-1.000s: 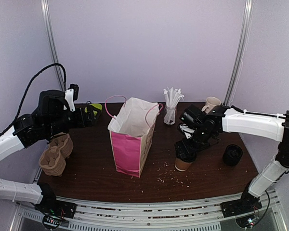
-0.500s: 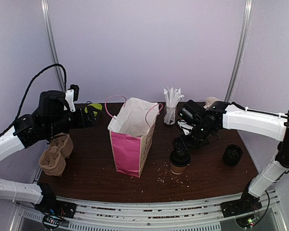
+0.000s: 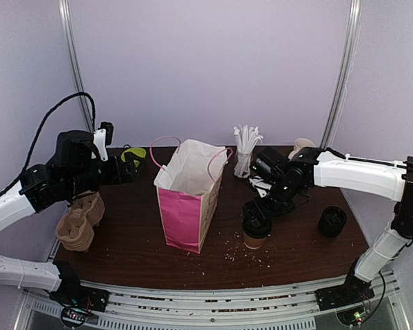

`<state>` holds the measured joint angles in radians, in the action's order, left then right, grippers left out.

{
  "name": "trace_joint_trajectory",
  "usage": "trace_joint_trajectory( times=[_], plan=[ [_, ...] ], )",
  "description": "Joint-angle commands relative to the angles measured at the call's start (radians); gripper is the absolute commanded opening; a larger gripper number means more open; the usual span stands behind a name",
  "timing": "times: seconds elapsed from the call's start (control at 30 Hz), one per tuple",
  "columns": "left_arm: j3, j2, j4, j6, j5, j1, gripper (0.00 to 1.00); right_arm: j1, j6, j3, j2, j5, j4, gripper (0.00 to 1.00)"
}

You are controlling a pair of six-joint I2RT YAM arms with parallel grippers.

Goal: Pack the takeout coffee

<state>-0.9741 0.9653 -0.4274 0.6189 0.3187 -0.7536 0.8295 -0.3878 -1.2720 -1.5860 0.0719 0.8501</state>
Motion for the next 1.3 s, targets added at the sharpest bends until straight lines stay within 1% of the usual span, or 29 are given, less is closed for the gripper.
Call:
trace_joint_trajectory(
  times=[0.0,0.1,0.33,0.5,0.63,0.83,1.27],
  plan=[
    [0.011,-0.013,0.037,-0.001,-0.003,0.005,0.98,0.024,0.009,-0.025,-0.029,0.001,0.014,1.00],
    [0.014,-0.014,0.037,-0.001,-0.002,0.005,0.98,0.032,0.010,-0.023,-0.043,-0.029,0.024,1.00],
    [0.018,-0.016,0.038,0.000,0.000,0.005,0.98,0.046,0.018,-0.027,-0.065,-0.038,0.026,1.00],
    [0.019,-0.014,0.038,0.000,0.000,0.004,0.98,0.052,0.015,-0.035,-0.075,-0.072,0.027,1.00],
    [0.020,-0.016,0.038,0.001,0.000,0.005,0.98,0.055,0.015,-0.042,-0.071,-0.070,0.026,0.99],
    [0.021,-0.014,0.038,0.004,-0.001,0.005,0.98,0.074,0.017,-0.032,-0.087,-0.074,0.031,1.00],
    [0.025,-0.015,0.039,0.005,0.000,0.005,0.98,0.075,0.019,-0.001,-0.114,-0.071,-0.002,1.00]
  ],
)
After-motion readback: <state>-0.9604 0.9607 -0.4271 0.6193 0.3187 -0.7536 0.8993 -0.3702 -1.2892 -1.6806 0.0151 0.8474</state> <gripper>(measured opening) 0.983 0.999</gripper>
